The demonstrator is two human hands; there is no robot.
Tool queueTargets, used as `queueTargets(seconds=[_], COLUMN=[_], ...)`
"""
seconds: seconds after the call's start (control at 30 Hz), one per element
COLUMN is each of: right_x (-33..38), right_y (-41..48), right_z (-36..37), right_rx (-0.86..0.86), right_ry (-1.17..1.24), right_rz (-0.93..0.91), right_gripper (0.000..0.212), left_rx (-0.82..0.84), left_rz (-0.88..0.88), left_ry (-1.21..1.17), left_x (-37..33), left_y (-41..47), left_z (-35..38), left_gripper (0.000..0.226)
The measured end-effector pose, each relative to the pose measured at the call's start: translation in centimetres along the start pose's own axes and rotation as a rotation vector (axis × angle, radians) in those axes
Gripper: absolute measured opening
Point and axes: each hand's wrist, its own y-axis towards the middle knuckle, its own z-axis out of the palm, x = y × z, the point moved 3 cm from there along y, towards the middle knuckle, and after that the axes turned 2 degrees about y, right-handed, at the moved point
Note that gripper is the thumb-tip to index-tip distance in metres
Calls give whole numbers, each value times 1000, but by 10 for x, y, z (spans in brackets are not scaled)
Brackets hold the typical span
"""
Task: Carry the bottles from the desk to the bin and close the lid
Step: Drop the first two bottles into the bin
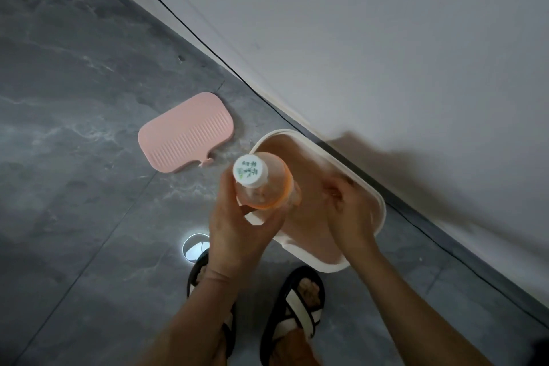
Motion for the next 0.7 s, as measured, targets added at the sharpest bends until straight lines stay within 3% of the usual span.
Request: queueTargets(seconds=[0.07, 0.13, 0.23, 0.37, 0.7], right_x=[-2, -12, -28, -35, -43], right_y=[-27, -43, -48, -41, -29], right_z=[-29, -44, -45, -33, -21], right_rx=[-150, -250, -278, -192, -261], right_ry=[-165, -249, -229, 77, 238], right_rz=[-219, -277, -129, 135, 183], right_gripper=[24, 28, 39, 48, 42], left_rx=[48, 57, 55, 46, -44], left_rz=[-47, -121, -171, -301, -491], left_ry=[13, 32, 148, 170, 46], left_x=[4, 8, 18, 40, 88], left_y=[-1, 1, 8, 20, 40], left_z=[16, 32, 57, 88, 130], left_gripper=[74, 75, 79, 83, 86])
